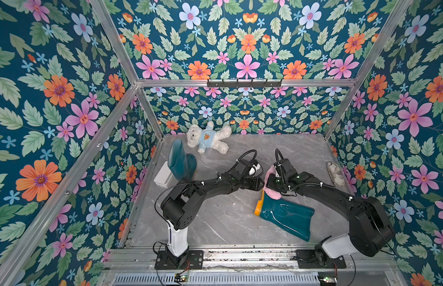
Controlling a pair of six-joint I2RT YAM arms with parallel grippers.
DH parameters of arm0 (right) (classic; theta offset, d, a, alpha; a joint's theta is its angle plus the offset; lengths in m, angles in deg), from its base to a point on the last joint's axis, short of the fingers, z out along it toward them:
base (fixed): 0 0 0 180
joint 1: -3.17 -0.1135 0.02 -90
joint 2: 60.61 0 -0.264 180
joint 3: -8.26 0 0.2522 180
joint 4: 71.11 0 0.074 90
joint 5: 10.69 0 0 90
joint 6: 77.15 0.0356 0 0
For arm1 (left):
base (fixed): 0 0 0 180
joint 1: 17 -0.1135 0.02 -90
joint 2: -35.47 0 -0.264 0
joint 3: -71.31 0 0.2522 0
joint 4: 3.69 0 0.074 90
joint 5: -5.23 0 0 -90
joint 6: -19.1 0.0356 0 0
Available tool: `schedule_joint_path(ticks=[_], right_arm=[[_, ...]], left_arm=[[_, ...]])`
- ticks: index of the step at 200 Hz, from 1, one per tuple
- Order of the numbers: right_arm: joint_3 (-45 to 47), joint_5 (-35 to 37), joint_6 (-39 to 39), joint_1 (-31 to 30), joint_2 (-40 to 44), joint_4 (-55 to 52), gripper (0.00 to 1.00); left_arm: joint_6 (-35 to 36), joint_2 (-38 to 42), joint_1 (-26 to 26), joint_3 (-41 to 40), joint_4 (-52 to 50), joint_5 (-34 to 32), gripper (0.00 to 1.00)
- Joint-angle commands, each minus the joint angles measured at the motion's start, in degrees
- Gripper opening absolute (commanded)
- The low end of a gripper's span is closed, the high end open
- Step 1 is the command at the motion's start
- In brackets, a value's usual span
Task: Wipe the rubber boots with a cloth
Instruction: Wipe the dirt off the rubber boot.
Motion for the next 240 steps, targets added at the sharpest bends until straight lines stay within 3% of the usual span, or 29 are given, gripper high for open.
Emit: schedule_joint_path(ticks=[1, 90, 128, 174, 240], right_arm=[[1.7, 0.9, 1.7, -0.1, 0.2, -1.1, 0.0], [10.9, 4.4, 0.6, 2.4, 10.3, -10.9, 0.0], [16.0, 4.7, -0.3, 7.7, 16.9, -17.1, 0.0], [21.6, 2.5, -2.6, 18.6, 25.4, -23.1, 0.0], [20.9, 8.1, 1.6, 22.7, 26.4, -28.5, 0.0]], left_arm=[[0.3, -0.2, 0.0, -0.5, -0.1, 1.1, 0.43], [-2.2, -1.8, 0.1, -1.6, 3.3, 2.6, 0.39], [-2.9, -2.5, 0.2, -1.8, 4.3, 2.5, 0.38], [-2.6, -2.3, 0.2, -1.7, 4.3, 2.4, 0.38], [-2.9, -2.2, 0.3, -1.9, 4.7, 2.8, 0.38]])
